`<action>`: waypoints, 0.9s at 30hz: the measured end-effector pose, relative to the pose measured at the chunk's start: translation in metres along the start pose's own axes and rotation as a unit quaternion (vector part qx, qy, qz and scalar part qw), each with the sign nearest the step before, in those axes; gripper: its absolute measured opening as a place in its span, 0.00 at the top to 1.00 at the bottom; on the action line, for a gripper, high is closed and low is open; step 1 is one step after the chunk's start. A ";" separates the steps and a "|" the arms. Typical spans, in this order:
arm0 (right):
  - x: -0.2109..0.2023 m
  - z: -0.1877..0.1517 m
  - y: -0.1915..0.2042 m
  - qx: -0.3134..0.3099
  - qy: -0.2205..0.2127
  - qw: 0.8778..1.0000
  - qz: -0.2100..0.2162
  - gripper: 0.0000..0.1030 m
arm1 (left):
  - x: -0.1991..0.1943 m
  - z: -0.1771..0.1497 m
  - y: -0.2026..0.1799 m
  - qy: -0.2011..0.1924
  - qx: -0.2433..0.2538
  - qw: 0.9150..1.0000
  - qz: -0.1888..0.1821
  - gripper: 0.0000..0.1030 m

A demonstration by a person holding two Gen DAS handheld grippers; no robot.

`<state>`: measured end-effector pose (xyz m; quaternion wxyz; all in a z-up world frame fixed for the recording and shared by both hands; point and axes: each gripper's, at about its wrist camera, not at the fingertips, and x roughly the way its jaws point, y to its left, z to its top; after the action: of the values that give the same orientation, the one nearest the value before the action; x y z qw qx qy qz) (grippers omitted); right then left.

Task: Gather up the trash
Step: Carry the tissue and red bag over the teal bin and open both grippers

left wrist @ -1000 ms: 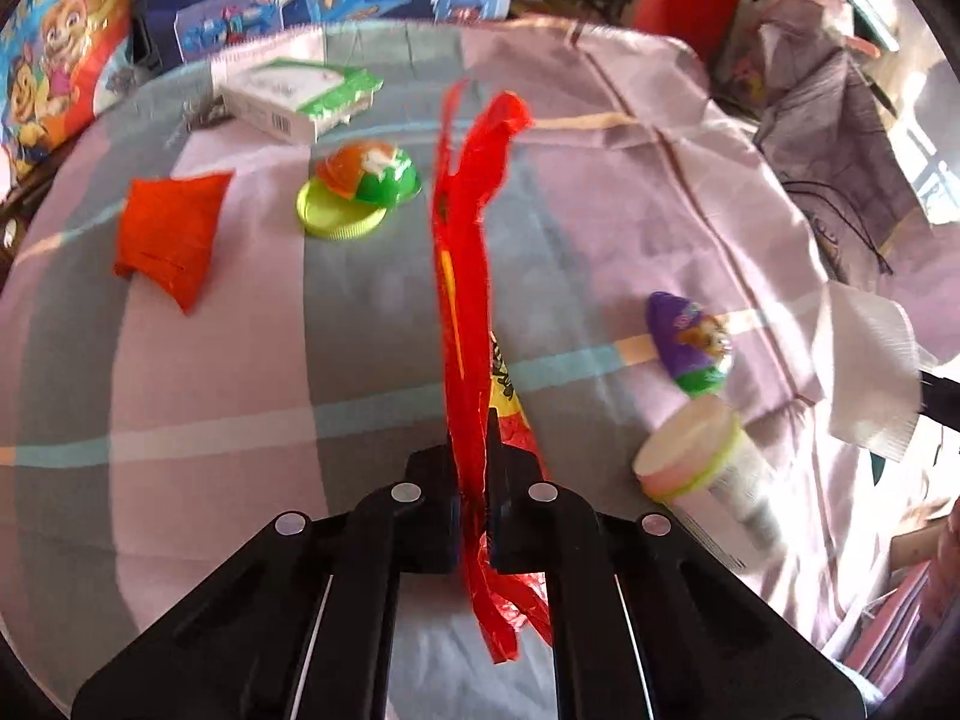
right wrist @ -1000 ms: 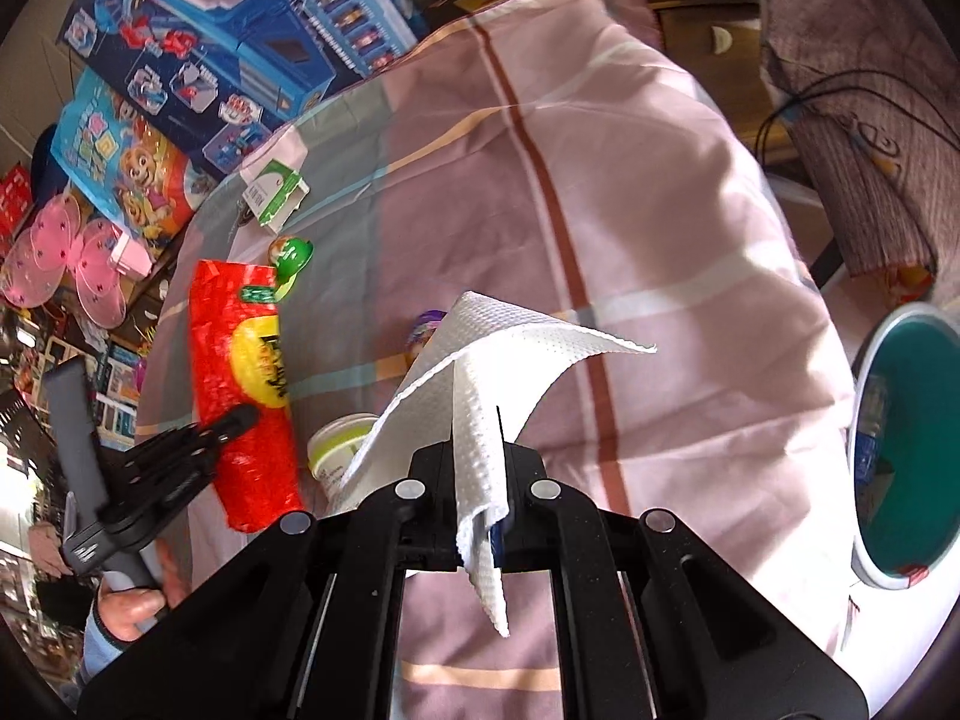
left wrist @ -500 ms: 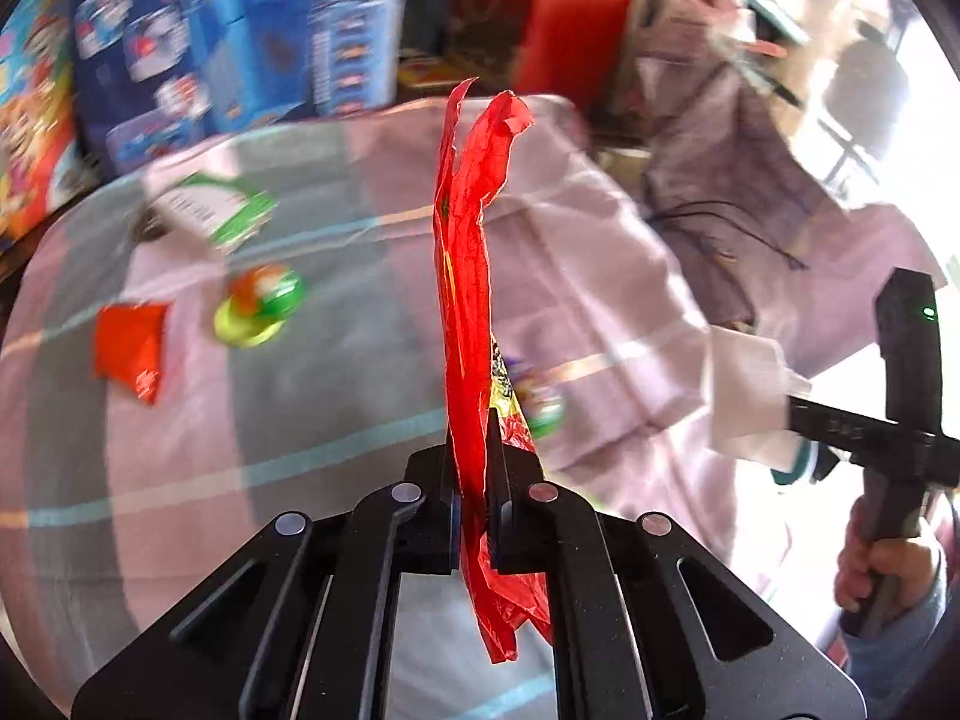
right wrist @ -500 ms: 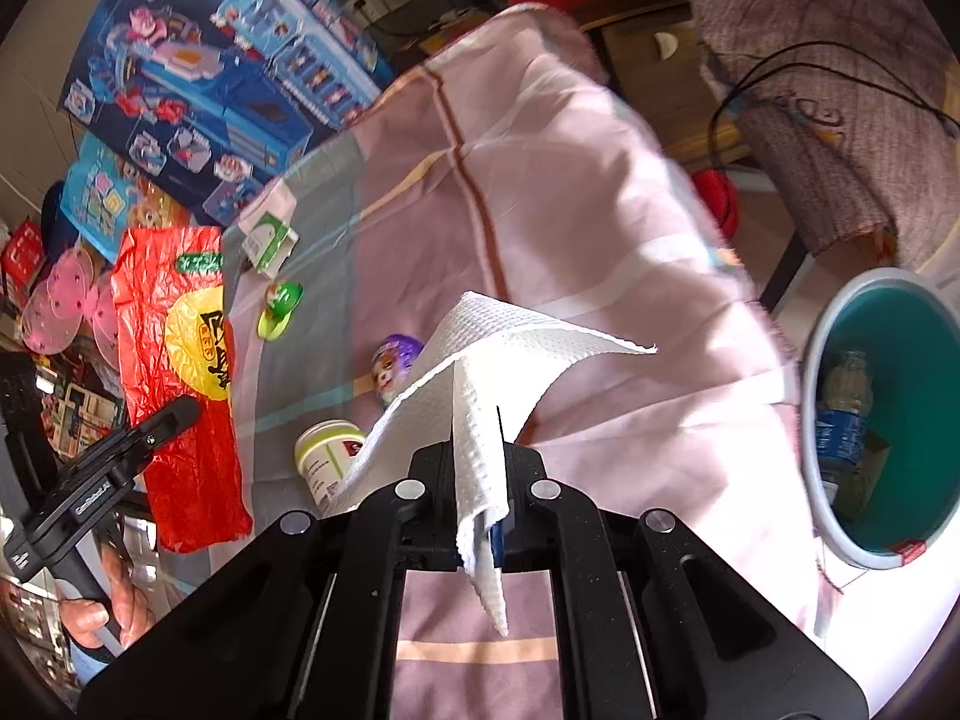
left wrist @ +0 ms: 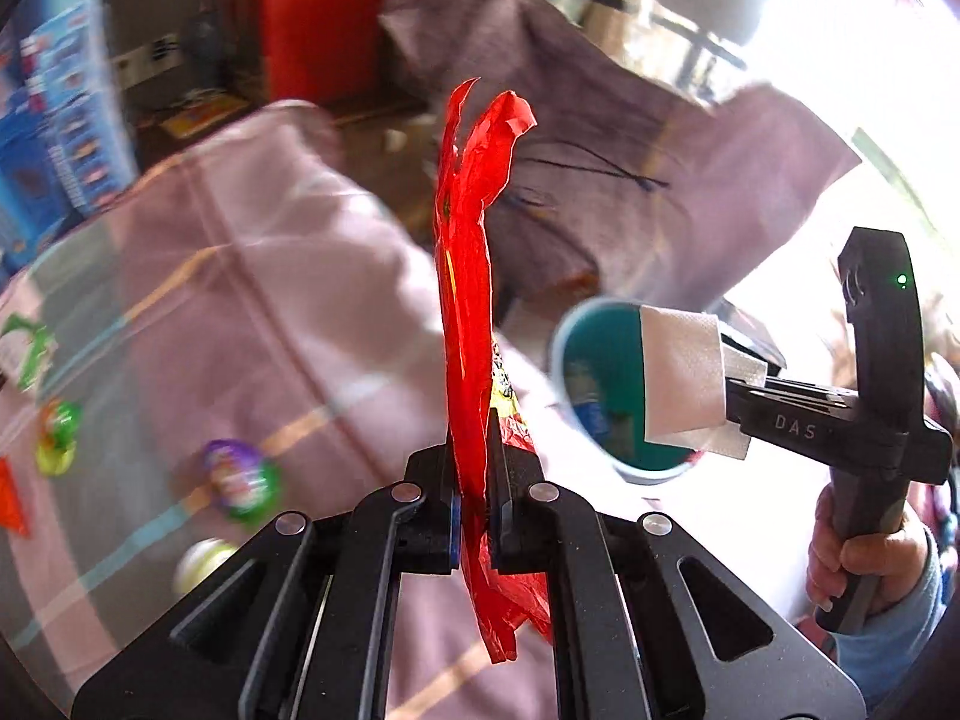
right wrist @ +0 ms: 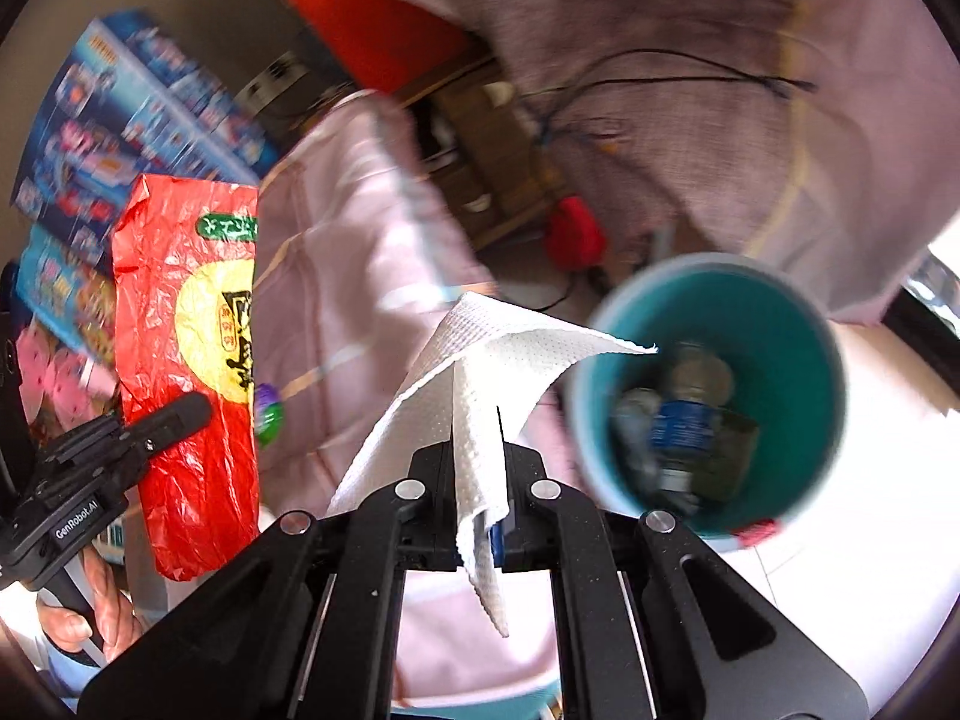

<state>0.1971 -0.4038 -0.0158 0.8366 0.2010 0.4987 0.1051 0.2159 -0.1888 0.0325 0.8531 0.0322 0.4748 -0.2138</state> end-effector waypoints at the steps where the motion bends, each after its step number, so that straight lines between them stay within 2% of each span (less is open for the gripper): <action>1: -0.004 0.000 -0.015 0.011 -0.003 1.000 -0.006 0.94 | 0.009 0.003 -0.013 0.008 0.009 1.000 -0.009 0.94; 6: -0.021 -0.003 -0.072 0.058 -0.014 0.998 -0.029 0.94 | 0.046 0.011 -0.061 0.040 0.045 0.997 -0.039 0.94; 11: -0.030 -0.005 -0.112 0.093 -0.018 0.995 -0.042 0.93 | 0.081 0.018 -0.093 0.066 0.060 0.994 -0.060 0.94; 16: -0.025 -0.007 -0.137 0.120 -0.011 0.991 -0.052 0.92 | 0.125 0.028 -0.121 0.100 0.073 0.989 -0.078 0.93; 23: -0.018 -0.011 -0.159 0.145 0.001 0.987 -0.067 0.92 | 0.184 0.021 -0.141 0.156 0.075 0.979 -0.105 0.92; 24: -0.017 -0.011 -0.162 0.147 0.002 0.987 -0.069 0.92 | 0.190 0.019 -0.142 0.163 0.074 0.978 -0.106 0.88; 26: -0.016 -0.010 -0.163 0.148 0.004 0.986 -0.071 0.92 | 0.199 0.017 -0.144 0.170 0.073 0.977 -0.103 0.72; 27: -0.015 -0.009 -0.164 0.149 0.004 0.986 -0.072 0.92 | 0.203 0.017 -0.143 0.170 0.073 0.978 -0.098 0.55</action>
<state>0.1779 -0.5544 -0.0802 0.8005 0.2863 0.5257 -0.0299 0.2658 -0.3909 -0.1045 0.7301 0.0840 0.5970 -0.3217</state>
